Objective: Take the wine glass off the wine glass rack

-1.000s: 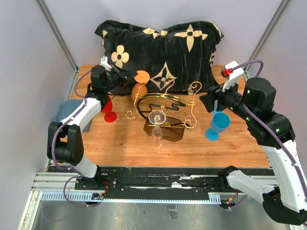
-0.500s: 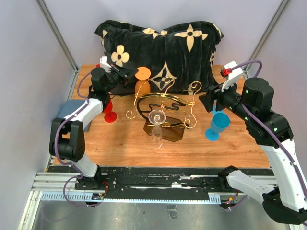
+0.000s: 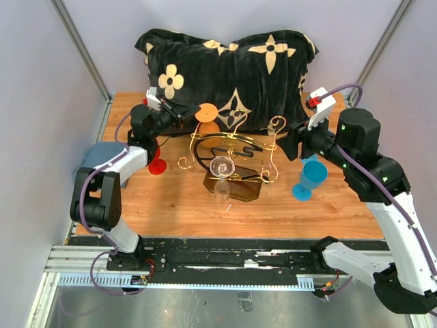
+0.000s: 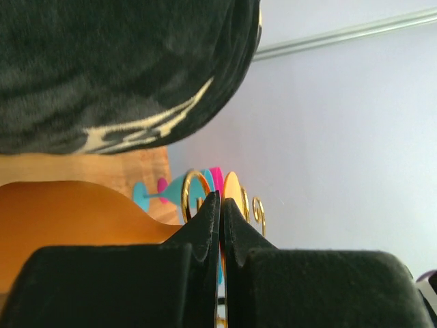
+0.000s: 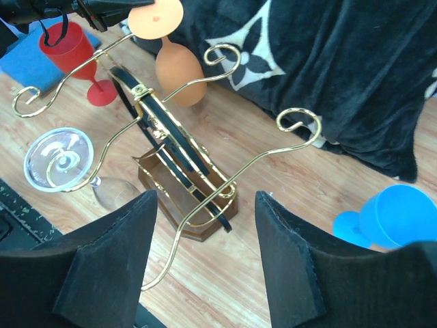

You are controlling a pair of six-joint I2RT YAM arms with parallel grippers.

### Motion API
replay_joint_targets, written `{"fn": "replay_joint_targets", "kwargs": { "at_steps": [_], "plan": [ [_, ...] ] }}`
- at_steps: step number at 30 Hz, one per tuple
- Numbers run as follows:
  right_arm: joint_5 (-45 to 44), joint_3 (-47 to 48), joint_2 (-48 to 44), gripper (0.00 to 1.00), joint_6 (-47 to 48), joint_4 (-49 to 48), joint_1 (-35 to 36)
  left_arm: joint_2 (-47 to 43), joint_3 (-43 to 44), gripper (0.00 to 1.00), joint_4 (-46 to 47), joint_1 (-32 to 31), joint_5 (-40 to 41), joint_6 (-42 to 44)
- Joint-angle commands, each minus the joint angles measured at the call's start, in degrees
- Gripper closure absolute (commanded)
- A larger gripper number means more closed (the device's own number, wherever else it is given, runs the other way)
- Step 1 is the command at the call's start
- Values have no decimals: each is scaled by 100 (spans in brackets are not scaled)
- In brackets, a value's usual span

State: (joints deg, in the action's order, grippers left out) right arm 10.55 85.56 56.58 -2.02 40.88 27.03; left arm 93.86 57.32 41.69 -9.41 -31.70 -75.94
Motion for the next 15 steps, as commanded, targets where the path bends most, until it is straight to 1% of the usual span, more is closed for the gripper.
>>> {"fn": "replay_joint_targets", "kwargs": {
  "at_steps": [1, 3, 5, 9, 12, 15],
  "plan": [
    [141, -91, -11, 40, -122, -115, 221, -743, -192, 99, -360, -4, -434, 109],
    [158, -93, -30, 40, -140, -116, 248, -973, -161, 99, -1105, 8, -370, 456],
    [151, -76, -33, 40, -126, -101, 268, -1164, -146, 100, -1587, 36, -279, 752],
    [159, -42, -27, 40, -97, -66, 283, -1466, -131, 100, -2001, 223, -33, 1193],
    [298, -72, -18, 40, -55, -36, 320, -1710, 3, 99, -2598, 375, 230, 1654],
    [468, -59, 57, 41, 114, 30, 631, -2051, 112, 99, -3158, 470, 604, 2180]
  ]
}}
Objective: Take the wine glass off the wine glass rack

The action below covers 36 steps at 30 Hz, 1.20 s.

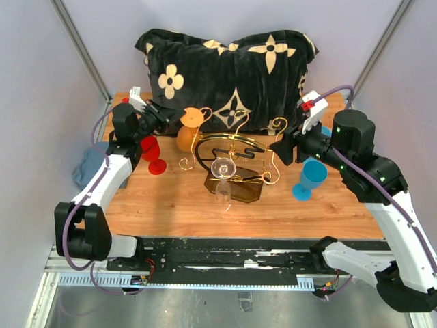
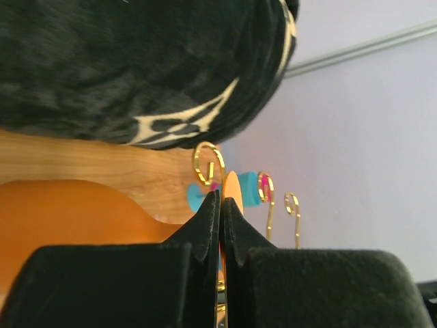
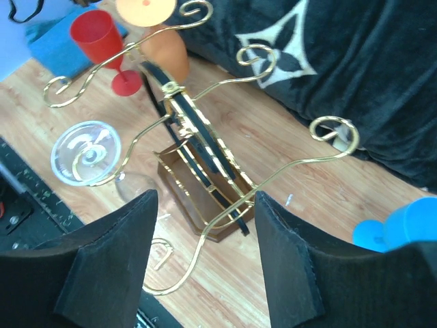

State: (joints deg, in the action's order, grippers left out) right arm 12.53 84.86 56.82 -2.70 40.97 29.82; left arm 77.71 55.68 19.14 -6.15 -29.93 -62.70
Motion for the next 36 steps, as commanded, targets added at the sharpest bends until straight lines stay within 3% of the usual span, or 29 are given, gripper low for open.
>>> {"fn": "replay_joint_targets", "kwargs": {
  "at_steps": [1, 9, 14, 25, 36],
  "plan": [
    [177, 58, 73, 41, 258, 62, 585, -554, 329, 99, -1081, 157, 575, 1036],
    [-2640, 359, 766, 39, 1367, 288, 3992, -1325, 1027, 99, -2415, 158, 1378, 2086],
    [-3862, 262, 1224, 36, 2034, -157, 5052, -1654, 1086, 100, -2764, 160, 1482, 2201],
    [-5233, -28, 1985, 33, 2785, -1001, 5364, -2011, 926, 99, -2905, 167, 1464, 2228],
    [-5899, 226, 2711, 32, 2952, -790, 5322, -2188, 909, 99, -3054, 209, 1512, 2319]
  ]
}}
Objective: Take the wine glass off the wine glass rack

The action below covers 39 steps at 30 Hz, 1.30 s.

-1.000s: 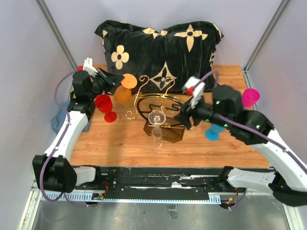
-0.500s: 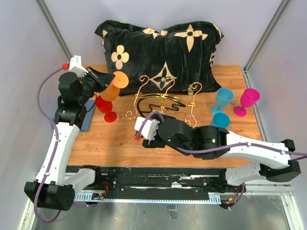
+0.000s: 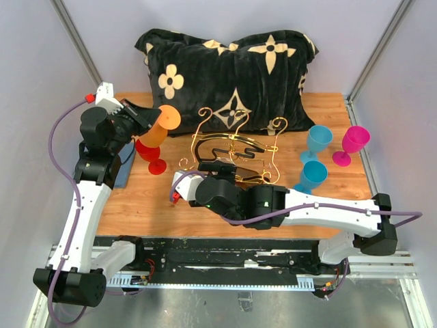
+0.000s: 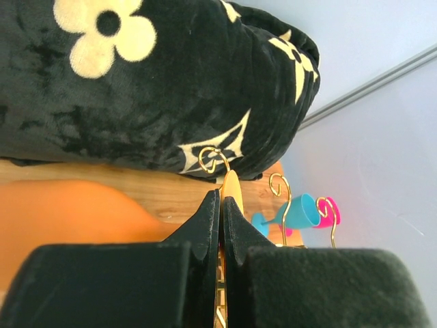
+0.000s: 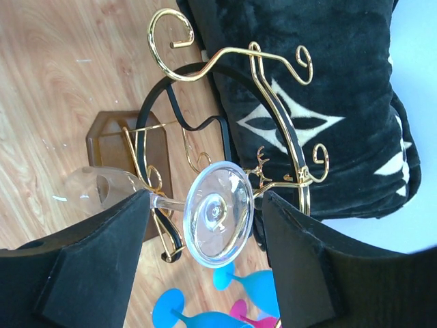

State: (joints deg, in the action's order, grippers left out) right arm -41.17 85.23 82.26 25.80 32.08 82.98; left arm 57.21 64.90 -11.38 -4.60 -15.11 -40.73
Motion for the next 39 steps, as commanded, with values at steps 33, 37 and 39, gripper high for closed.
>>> {"fn": "replay_joint_targets", "kwargs": {
  "at_steps": [33, 37, 39],
  "plan": [
    [-998, 231, 214, 81, -185, 527, -674, -281, 69, 99, -241, 117, 112, 323],
    [-1147, 239, 130, 99, -95, 460, -672, -289, 73, 99, -376, 126, 176, 472],
    [-1202, 218, 47, 99, -15, 379, -669, -301, 41, 100, -398, 126, 180, 510]
  ]
}}
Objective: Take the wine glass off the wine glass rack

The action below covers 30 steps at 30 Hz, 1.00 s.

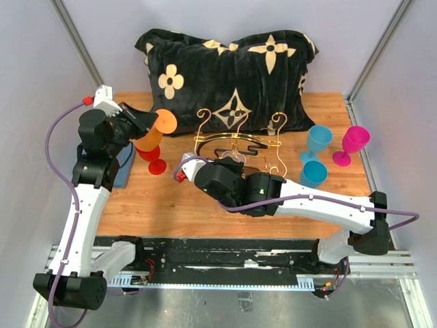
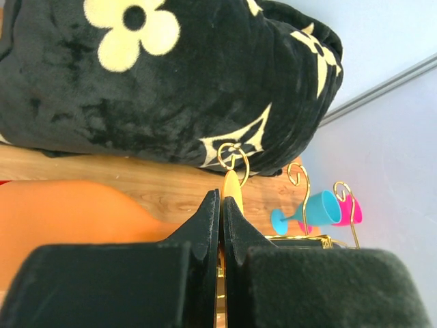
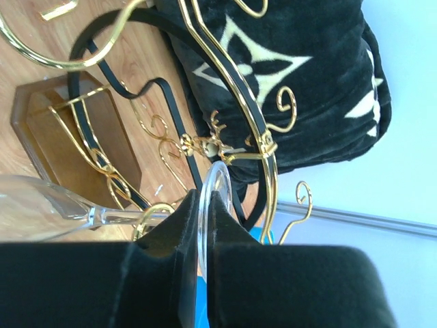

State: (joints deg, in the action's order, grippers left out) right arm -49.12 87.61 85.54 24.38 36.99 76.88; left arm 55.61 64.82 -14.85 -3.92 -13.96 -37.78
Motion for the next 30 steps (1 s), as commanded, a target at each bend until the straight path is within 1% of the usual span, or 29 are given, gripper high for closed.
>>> {"fn": "replay_joint_targets", "kwargs": {
  "at_steps": [1, 4, 6, 12, 18, 27, 30],
  "plan": [
    [-454, -28, -328, 99, 174, -161, -61, -147, 42, 100, -57, 58, 68, 222],
    [-679, -213, -423, 99, 554, -534, -62, -154, 10, 100, -32, 58, 54, 220],
    [-713, -274, -438, 99, 661, -580, -63, -146, 4, 99, -18, 54, 30, 227],
    [-583, -388, -642, 99, 278, -279, 34, -156, -20, 99, -79, 67, 113, 356],
    [-661, -510, -790, 99, 129, -73, 297, -121, -82, 99, -30, 67, 99, 350],
    [-1234, -670, -753, 99, 37, 84, 779, -120, -145, 100, -28, 76, 162, 386],
    [-1629, -767, -639, 99, 82, 71, 867, -117, -156, 100, -18, 76, 161, 377]
  ]
}}
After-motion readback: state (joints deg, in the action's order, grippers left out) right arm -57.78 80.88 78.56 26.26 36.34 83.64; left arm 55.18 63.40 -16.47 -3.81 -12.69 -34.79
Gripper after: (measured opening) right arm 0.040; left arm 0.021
